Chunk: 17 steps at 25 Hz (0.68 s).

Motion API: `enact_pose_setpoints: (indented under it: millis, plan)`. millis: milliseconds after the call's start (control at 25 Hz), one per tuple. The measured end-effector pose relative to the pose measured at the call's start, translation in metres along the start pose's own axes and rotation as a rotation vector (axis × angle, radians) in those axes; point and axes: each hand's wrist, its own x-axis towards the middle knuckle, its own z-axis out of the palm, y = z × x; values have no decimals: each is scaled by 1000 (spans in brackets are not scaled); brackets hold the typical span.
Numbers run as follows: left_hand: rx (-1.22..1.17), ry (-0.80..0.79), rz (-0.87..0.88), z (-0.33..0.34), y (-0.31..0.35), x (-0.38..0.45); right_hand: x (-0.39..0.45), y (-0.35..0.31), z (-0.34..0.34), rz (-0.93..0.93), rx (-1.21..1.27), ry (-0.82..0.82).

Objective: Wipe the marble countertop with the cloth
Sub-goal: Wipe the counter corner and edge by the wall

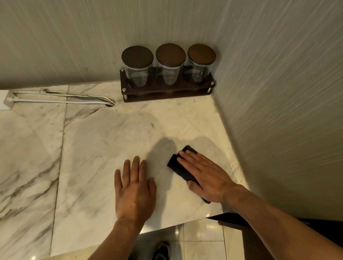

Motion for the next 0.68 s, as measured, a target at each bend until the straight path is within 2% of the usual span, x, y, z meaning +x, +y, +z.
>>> enact_pose_setpoints:
  millis: [400,680]
  plan:
    - [60,-37,-6,-5,3,0,39,28,-12,10,-2,32]
    - [62,-33,14,-9,3,2,78,47,-20,112,-36,86]
